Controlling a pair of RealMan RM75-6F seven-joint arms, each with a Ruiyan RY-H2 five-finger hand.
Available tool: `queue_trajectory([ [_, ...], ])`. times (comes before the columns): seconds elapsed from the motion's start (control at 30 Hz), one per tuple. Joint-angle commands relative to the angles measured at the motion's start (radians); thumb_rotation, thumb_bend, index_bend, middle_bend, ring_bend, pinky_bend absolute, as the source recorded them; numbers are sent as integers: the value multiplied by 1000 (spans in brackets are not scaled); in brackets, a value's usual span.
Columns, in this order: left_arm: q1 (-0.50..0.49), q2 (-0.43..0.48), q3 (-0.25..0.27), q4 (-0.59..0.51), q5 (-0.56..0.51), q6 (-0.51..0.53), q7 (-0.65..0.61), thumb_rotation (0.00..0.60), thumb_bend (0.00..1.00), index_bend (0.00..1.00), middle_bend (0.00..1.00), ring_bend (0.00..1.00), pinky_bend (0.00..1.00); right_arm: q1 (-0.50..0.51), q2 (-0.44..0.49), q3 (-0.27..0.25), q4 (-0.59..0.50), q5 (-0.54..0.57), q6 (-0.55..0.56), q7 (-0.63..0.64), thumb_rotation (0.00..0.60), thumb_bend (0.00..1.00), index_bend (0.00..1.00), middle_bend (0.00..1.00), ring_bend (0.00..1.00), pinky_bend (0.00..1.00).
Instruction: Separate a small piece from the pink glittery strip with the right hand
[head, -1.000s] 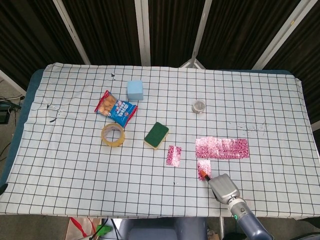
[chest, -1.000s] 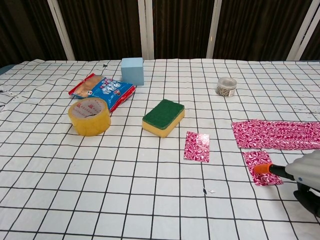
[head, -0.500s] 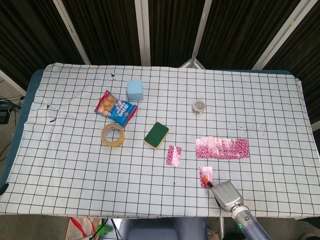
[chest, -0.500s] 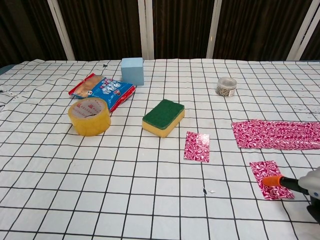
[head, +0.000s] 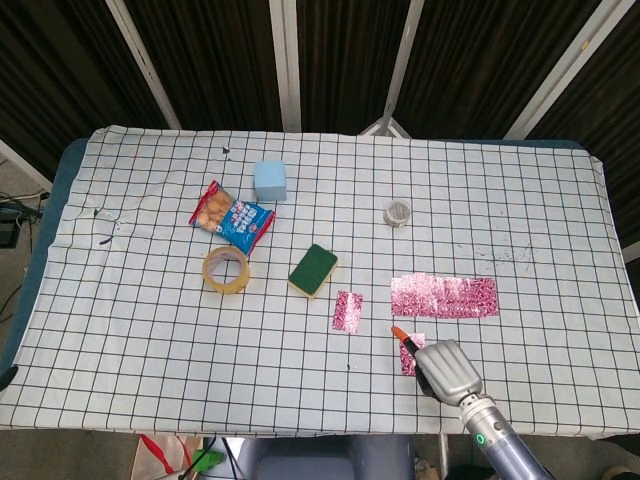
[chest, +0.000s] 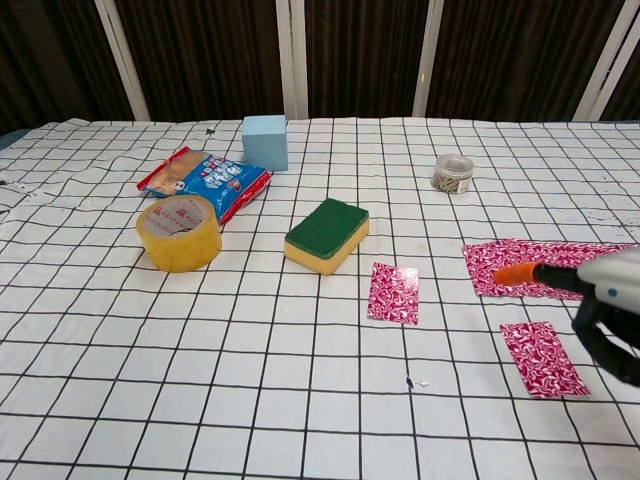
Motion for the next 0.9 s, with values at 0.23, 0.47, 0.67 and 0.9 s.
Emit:
queue_trajectory([
  [0.23, 1, 7, 2, 2, 3, -2, -19, 600, 265, 192, 45, 0, 74, -128, 160, 92, 62, -165, 177, 358, 600, 709, 0, 61, 178, 177],
  [0.47, 9, 10, 11, -1, 21, 9, -24, 600, 265, 192, 45, 0, 74, -297, 160, 53, 186, -263, 371, 406, 600, 658, 0, 46, 152, 142],
  [0.67, 14, 14, 15, 0, 23, 12, -29, 600, 265, 192, 44, 0, 74, -404, 135, 36, 250, -285, 478, 395, 600, 639, 0, 40, 100, 105],
  [0.9, 23, 20, 20, 0, 25, 19, -46, 600, 265, 191, 44, 0, 74, -463, 151, 60, 280, -285, 510, 422, 600, 596, 0, 37, 96, 86],
])
